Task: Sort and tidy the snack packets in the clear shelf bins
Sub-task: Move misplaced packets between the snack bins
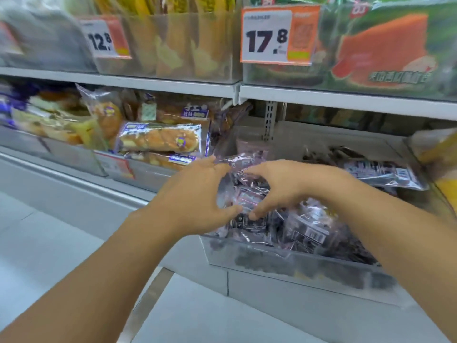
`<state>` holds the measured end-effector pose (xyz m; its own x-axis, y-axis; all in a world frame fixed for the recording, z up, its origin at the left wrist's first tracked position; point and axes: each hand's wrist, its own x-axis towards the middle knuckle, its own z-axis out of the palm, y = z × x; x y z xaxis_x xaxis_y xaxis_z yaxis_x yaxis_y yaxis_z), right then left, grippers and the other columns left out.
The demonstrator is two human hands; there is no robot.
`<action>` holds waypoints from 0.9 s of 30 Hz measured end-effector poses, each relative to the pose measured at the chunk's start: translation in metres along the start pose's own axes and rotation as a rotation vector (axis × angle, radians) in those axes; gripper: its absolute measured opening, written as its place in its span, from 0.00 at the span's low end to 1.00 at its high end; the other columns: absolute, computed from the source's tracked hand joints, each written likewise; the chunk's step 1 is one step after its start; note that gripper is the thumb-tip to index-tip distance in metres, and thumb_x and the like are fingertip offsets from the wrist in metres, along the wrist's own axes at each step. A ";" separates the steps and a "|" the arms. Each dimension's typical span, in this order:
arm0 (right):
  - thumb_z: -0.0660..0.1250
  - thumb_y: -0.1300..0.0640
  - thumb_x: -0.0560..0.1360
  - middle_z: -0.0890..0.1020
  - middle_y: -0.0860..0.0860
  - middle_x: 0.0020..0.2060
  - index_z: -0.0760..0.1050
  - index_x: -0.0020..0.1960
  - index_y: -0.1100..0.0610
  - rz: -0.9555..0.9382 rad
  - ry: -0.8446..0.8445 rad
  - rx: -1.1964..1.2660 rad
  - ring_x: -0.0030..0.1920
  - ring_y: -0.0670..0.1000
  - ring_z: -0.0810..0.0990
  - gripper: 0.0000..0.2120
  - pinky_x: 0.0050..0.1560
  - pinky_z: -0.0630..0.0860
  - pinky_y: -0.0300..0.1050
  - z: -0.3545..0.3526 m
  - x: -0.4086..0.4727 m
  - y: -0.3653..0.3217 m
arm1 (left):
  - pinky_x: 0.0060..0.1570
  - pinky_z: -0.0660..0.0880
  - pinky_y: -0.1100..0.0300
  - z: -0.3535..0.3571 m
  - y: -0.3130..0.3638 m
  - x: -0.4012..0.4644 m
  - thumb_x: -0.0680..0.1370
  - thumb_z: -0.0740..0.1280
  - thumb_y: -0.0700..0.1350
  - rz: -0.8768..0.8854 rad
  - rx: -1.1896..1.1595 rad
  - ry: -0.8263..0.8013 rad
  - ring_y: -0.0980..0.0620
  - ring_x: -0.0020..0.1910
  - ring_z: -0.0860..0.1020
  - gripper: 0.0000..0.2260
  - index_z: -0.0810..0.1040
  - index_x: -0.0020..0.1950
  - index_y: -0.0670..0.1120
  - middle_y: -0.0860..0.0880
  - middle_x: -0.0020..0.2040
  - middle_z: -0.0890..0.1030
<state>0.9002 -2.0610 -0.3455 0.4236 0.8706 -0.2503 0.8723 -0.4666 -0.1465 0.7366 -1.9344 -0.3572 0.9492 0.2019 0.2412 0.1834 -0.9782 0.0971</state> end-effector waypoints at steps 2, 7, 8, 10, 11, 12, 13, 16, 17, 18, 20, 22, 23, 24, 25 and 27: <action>0.73 0.28 0.62 0.63 0.44 0.77 0.56 0.80 0.43 0.089 -0.089 -0.053 0.74 0.52 0.66 0.53 0.72 0.66 0.53 -0.005 0.001 0.002 | 0.75 0.57 0.54 0.006 0.002 0.003 0.74 0.63 0.70 -0.008 0.084 -0.051 0.51 0.80 0.55 0.32 0.77 0.68 0.49 0.50 0.72 0.74; 0.68 0.34 0.73 0.80 0.43 0.53 0.76 0.66 0.47 -0.036 0.096 -0.224 0.53 0.48 0.78 0.27 0.55 0.77 0.49 -0.015 -0.014 0.001 | 0.78 0.40 0.54 0.007 0.000 0.002 0.75 0.51 0.75 0.119 0.225 -0.137 0.53 0.81 0.48 0.35 0.86 0.54 0.51 0.53 0.71 0.74; 0.68 0.42 0.76 0.79 0.44 0.58 0.74 0.69 0.46 -0.139 0.165 -0.183 0.58 0.49 0.77 0.23 0.59 0.75 0.49 -0.015 -0.011 -0.004 | 0.78 0.38 0.54 0.005 -0.001 -0.002 0.76 0.51 0.74 0.154 0.233 -0.149 0.54 0.81 0.48 0.34 0.85 0.57 0.53 0.54 0.69 0.76; 0.64 0.55 0.77 0.75 0.47 0.68 0.72 0.72 0.46 -0.302 0.131 -0.108 0.65 0.49 0.74 0.23 0.64 0.71 0.48 -0.014 0.002 -0.015 | 0.79 0.37 0.54 0.002 0.000 -0.009 0.78 0.51 0.73 0.218 0.215 -0.158 0.56 0.80 0.52 0.31 0.82 0.62 0.55 0.54 0.68 0.78; 0.62 0.59 0.77 0.75 0.48 0.69 0.72 0.71 0.47 -0.317 0.048 -0.111 0.64 0.49 0.74 0.23 0.63 0.70 0.46 -0.012 0.010 -0.020 | 0.79 0.37 0.54 0.000 0.002 -0.012 0.78 0.51 0.72 0.243 0.203 -0.164 0.57 0.79 0.55 0.31 0.81 0.64 0.55 0.53 0.68 0.77; 0.59 0.61 0.78 0.74 0.49 0.70 0.73 0.71 0.48 -0.299 -0.045 -0.130 0.63 0.49 0.74 0.23 0.60 0.69 0.43 -0.008 0.018 -0.023 | 0.79 0.37 0.55 0.000 0.004 -0.014 0.78 0.50 0.73 0.263 0.205 -0.173 0.58 0.78 0.58 0.32 0.80 0.65 0.55 0.52 0.69 0.77; 0.57 0.60 0.80 0.73 0.50 0.71 0.73 0.71 0.48 -0.285 -0.115 -0.169 0.64 0.49 0.73 0.21 0.59 0.68 0.43 -0.005 0.025 -0.025 | 0.79 0.37 0.54 0.000 0.005 -0.015 0.77 0.48 0.74 0.277 0.220 -0.186 0.58 0.77 0.61 0.33 0.79 0.66 0.56 0.51 0.69 0.77; 0.51 0.47 0.85 0.73 0.49 0.67 0.72 0.70 0.45 -0.298 -0.129 -0.467 0.69 0.51 0.69 0.18 0.64 0.67 0.51 0.000 0.035 -0.020 | 0.79 0.38 0.54 -0.001 0.006 -0.019 0.73 0.46 0.79 0.285 0.297 -0.226 0.58 0.67 0.73 0.39 0.78 0.65 0.55 0.53 0.59 0.82; 0.50 0.43 0.84 0.75 0.47 0.63 0.73 0.67 0.44 -0.288 -0.114 -0.603 0.67 0.51 0.70 0.18 0.63 0.68 0.54 0.001 0.034 -0.017 | 0.79 0.39 0.55 -0.001 0.006 -0.019 0.73 0.46 0.79 0.285 0.326 -0.232 0.57 0.64 0.75 0.39 0.77 0.67 0.55 0.53 0.55 0.83; 0.51 0.41 0.83 0.78 0.46 0.58 0.76 0.63 0.44 -0.265 -0.114 -0.712 0.64 0.52 0.71 0.19 0.61 0.68 0.55 0.001 0.032 -0.012 | 0.79 0.40 0.55 -0.001 0.007 -0.019 0.73 0.46 0.79 0.289 0.347 -0.232 0.56 0.64 0.75 0.39 0.75 0.69 0.55 0.53 0.52 0.84; 0.54 0.39 0.82 0.80 0.45 0.47 0.78 0.49 0.47 -0.204 -0.139 -0.739 0.56 0.53 0.75 0.18 0.55 0.67 0.54 -0.001 0.021 -0.003 | 0.77 0.46 0.56 0.000 0.007 -0.020 0.73 0.46 0.78 0.303 0.356 -0.207 0.52 0.63 0.75 0.39 0.72 0.73 0.56 0.52 0.48 0.84; 0.57 0.41 0.82 0.77 0.43 0.39 0.74 0.38 0.49 -0.130 -0.171 -0.647 0.49 0.52 0.76 0.19 0.52 0.66 0.53 -0.007 0.006 0.010 | 0.70 0.49 0.61 0.001 0.006 -0.017 0.71 0.44 0.79 0.328 0.346 -0.171 0.50 0.59 0.76 0.41 0.72 0.72 0.56 0.53 0.45 0.83; 0.58 0.42 0.81 0.76 0.44 0.37 0.71 0.35 0.50 -0.100 -0.182 -0.615 0.46 0.52 0.76 0.19 0.51 0.68 0.52 -0.011 0.001 0.015 | 0.65 0.50 0.61 0.002 0.005 -0.016 0.69 0.42 0.79 0.339 0.344 -0.153 0.50 0.57 0.75 0.42 0.73 0.70 0.56 0.53 0.44 0.83; 0.59 0.44 0.81 0.76 0.45 0.35 0.70 0.34 0.52 -0.070 -0.194 -0.586 0.43 0.52 0.76 0.20 0.49 0.72 0.52 -0.014 -0.001 0.017 | 0.63 0.51 0.61 0.003 0.003 -0.016 0.68 0.40 0.79 0.345 0.335 -0.139 0.50 0.57 0.74 0.43 0.74 0.68 0.57 0.54 0.44 0.83; 0.60 0.44 0.81 0.75 0.46 0.33 0.70 0.33 0.53 -0.043 -0.200 -0.554 0.39 0.52 0.75 0.21 0.47 0.75 0.51 -0.016 -0.001 0.017 | 0.61 0.52 0.61 0.004 0.002 -0.016 0.67 0.39 0.79 0.344 0.324 -0.135 0.50 0.56 0.74 0.43 0.75 0.67 0.57 0.55 0.43 0.83; 0.61 0.42 0.81 0.74 0.47 0.30 0.71 0.31 0.54 0.002 -0.219 -0.523 0.33 0.51 0.74 0.24 0.41 0.74 0.49 -0.013 0.009 0.013 | 0.60 0.52 0.61 0.005 0.002 -0.014 0.68 0.41 0.80 0.339 0.320 -0.136 0.50 0.56 0.74 0.42 0.75 0.65 0.57 0.55 0.44 0.83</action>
<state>0.9184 -2.0570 -0.3377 0.4138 0.7906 -0.4514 0.9000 -0.2805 0.3336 0.7249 -1.9394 -0.3649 0.9900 -0.1184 0.0774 -0.0933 -0.9578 -0.2720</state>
